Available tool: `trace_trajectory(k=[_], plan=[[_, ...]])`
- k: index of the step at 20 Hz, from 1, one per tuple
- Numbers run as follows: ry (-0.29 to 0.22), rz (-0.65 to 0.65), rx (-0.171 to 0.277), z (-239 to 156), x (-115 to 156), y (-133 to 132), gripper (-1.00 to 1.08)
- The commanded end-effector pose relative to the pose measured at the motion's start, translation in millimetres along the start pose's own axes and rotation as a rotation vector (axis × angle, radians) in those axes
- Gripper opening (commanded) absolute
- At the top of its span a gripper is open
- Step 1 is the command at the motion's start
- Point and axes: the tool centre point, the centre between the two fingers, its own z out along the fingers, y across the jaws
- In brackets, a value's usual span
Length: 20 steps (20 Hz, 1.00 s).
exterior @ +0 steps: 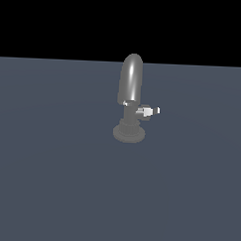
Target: Turn on the faucet by rotating a designated handle.
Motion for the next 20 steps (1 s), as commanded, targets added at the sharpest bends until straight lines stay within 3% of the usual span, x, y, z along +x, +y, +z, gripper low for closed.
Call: trace_trajectory(k=[1,20], plan=[[-0.034,0.033,0.016,-1,11,-2,-1.00],[-0.329,0.318,0.157,4,113,-7,-1.00]])
